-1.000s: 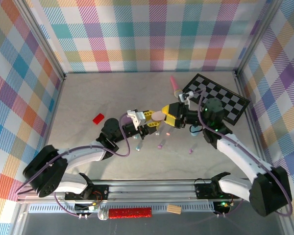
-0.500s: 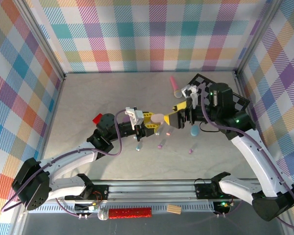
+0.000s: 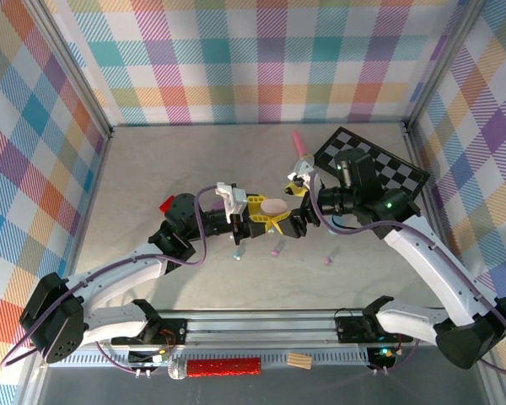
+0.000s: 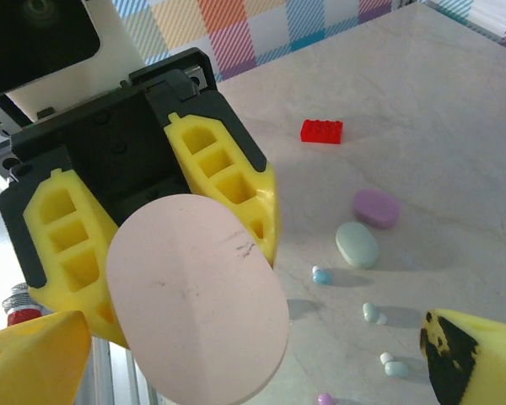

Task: Insert the wireless bluetooth earbuds into the charging case

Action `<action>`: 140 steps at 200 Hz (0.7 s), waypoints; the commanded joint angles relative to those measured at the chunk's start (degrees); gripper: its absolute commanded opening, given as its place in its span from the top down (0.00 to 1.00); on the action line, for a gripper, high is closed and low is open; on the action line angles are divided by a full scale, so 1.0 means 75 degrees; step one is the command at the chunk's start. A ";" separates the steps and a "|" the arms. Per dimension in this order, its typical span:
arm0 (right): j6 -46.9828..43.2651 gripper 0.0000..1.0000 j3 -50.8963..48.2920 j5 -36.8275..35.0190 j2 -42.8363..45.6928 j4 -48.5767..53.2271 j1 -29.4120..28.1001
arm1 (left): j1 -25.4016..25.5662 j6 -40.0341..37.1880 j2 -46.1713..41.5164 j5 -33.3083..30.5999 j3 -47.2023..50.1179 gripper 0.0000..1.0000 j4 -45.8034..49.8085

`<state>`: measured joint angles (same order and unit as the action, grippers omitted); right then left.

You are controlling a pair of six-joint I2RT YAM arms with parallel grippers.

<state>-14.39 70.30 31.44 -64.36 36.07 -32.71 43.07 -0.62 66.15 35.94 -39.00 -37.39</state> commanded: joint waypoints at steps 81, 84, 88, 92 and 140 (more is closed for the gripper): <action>0.0380 0.01 0.0153 -0.1929 0.0363 -0.0532 -0.0045 | 0.0057 0.0141 -0.0147 0.0526 -0.0042 0.69 -0.0494; 0.0400 0.01 0.0161 -0.1946 0.0366 -0.0543 -0.0045 | 0.0058 0.0142 -0.0148 0.0528 -0.0038 0.69 -0.0489; 0.0417 0.01 0.0175 -0.1953 0.0372 -0.0544 -0.0045 | 0.0057 0.0136 -0.0147 0.0538 -0.0038 0.69 -0.0488; 0.0438 0.01 0.0189 -0.1965 0.0369 -0.0544 -0.0044 | 0.0058 0.0135 -0.0145 0.0539 -0.0038 0.69 -0.0488; 0.0725 0.02 0.0180 -0.2106 0.0378 -0.0822 -0.0042 | 0.0055 0.0083 -0.0179 0.0598 0.0009 0.69 -0.0409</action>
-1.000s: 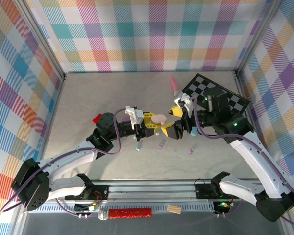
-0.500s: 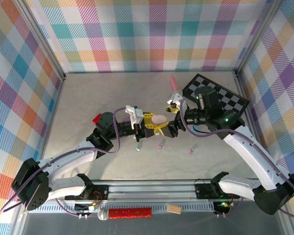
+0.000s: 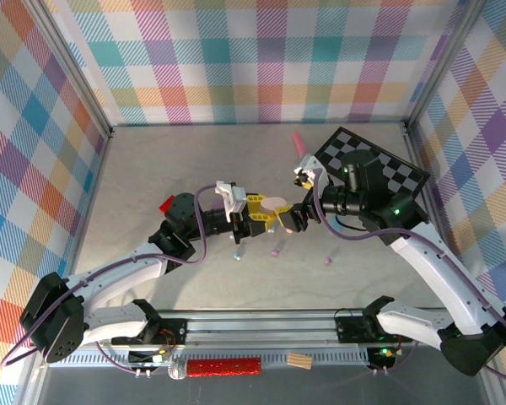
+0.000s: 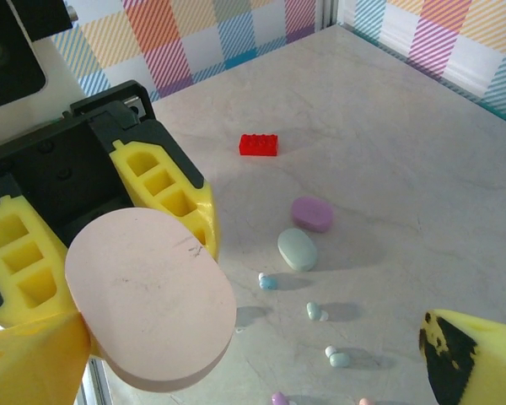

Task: Insert the wireless bluetooth earbuds into the charging case

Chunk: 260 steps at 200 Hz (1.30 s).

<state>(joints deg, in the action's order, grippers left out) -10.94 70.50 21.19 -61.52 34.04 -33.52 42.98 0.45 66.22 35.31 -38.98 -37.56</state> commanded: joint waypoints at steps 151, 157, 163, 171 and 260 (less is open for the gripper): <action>-0.0075 0.35 0.0327 0.1252 -0.0381 -0.0117 0.0381 | 0.0064 0.0016 -0.0200 0.1028 -0.0005 0.69 -0.0356; -0.0102 0.37 0.0340 0.1327 -0.0415 -0.0089 0.0382 | 0.0069 0.0028 -0.0195 0.1043 -0.0006 0.69 -0.0358; -0.0131 0.38 0.0350 0.1409 -0.0442 -0.0060 0.0384 | 0.0061 0.0032 -0.0198 0.1063 -0.0014 0.69 -0.0359; -0.0178 0.40 0.0373 0.1510 -0.0486 0.0009 0.0386 | 0.0069 0.0042 -0.0197 0.1089 -0.0017 0.69 -0.0358; -0.0918 0.98 0.0420 0.2283 -0.0596 0.0313 0.0391 | 0.0062 0.0231 -0.0063 0.1528 -0.0192 0.69 -0.0410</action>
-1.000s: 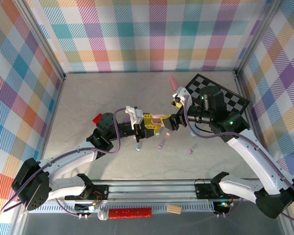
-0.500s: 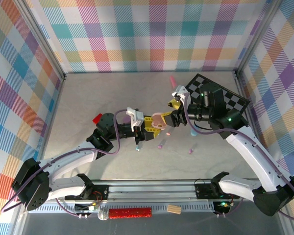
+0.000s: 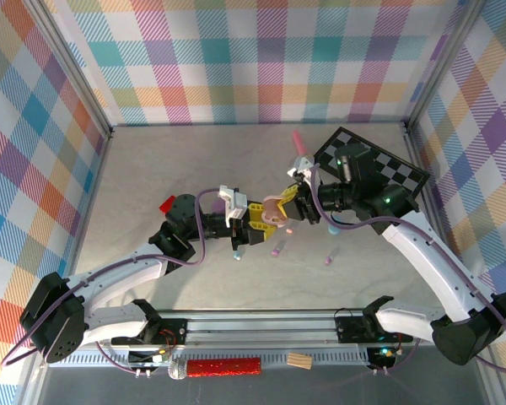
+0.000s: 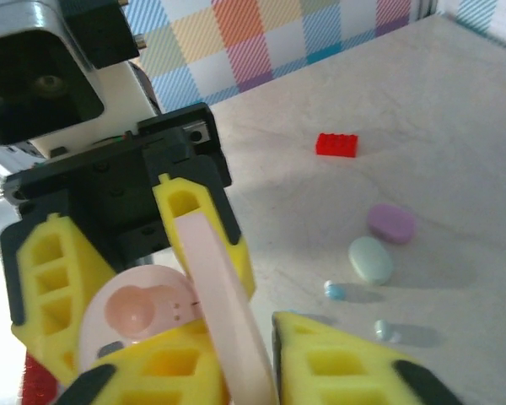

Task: Insert the wireless bluetooth earbuds into the charging case

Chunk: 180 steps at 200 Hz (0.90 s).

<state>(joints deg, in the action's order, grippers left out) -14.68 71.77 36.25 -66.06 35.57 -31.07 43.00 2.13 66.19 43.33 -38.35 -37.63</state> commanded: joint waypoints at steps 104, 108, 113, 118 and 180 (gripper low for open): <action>-0.0585 1.00 -0.0818 -0.0750 0.1056 -0.1713 0.0018 | 0.0079 0.0385 0.0452 -0.0140 -0.0469 0.14 -0.0583; -0.0586 1.00 -0.0900 -0.0791 0.1115 -0.1819 0.0018 | 0.0079 0.0422 0.0471 -0.0152 -0.0485 0.14 -0.0588; -0.0596 1.00 -0.0974 -0.0852 0.1179 -0.1910 0.0017 | 0.0079 0.0447 0.0487 -0.0144 -0.0491 0.14 -0.0595; -0.0608 1.00 -0.1029 -0.0881 0.1220 -0.1950 0.0018 | 0.0072 0.0452 0.0512 -0.0115 -0.0510 0.14 -0.0596; -0.0590 1.00 -0.1246 -0.0960 0.1256 -0.2012 -0.0006 | 0.0089 0.0454 0.0680 0.0032 -0.0650 0.22 -0.0698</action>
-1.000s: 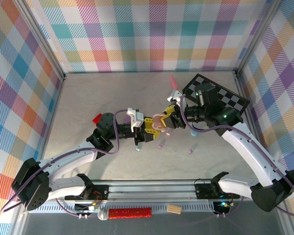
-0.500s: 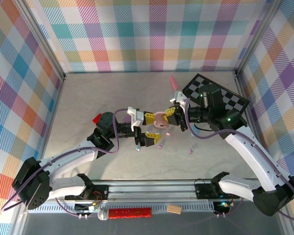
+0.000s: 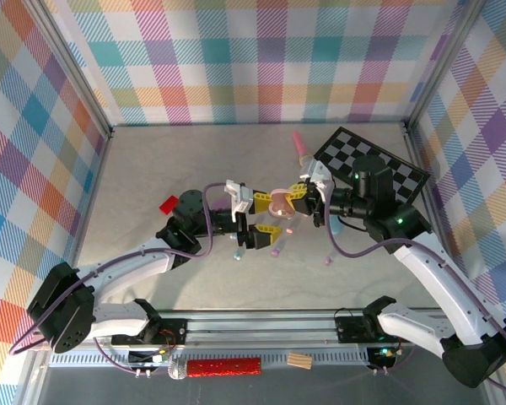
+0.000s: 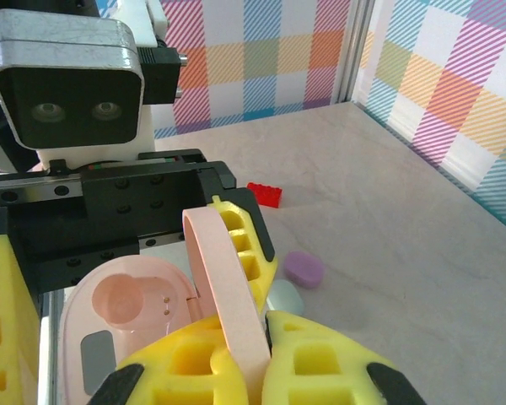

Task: Insert the wireless bluetooth earbuds into the charging case

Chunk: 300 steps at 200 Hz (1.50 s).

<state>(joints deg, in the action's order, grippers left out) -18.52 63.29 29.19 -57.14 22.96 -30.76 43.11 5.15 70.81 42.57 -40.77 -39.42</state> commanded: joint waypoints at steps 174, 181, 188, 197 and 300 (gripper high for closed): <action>0.0011 1.00 -0.0117 0.0282 -0.0092 -0.0143 -0.0058 | 0.0080 0.0110 0.0239 0.0251 -0.0401 0.54 -0.0696; 0.0009 1.00 -0.0112 0.0297 -0.0103 -0.0132 -0.0058 | 0.0082 0.0115 0.0239 0.0222 -0.0388 0.47 -0.0718; 0.0002 1.00 -0.0104 0.0308 -0.0103 -0.0122 -0.0067 | 0.0079 0.0117 0.0227 0.0199 -0.0384 0.43 -0.0720; -0.0003 1.00 -0.0095 0.0319 -0.0103 -0.0111 -0.0070 | 0.0085 0.0111 0.0227 0.0193 -0.0392 0.43 -0.0724; -0.0015 1.00 -0.0059 0.0631 -0.0162 -0.0027 -0.0078 | 0.0088 0.0165 0.0285 0.0312 -0.0458 0.56 -0.0759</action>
<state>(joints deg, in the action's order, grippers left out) -18.48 62.65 31.11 -58.22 22.57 -30.81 43.33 6.24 72.71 44.10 -42.28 -42.37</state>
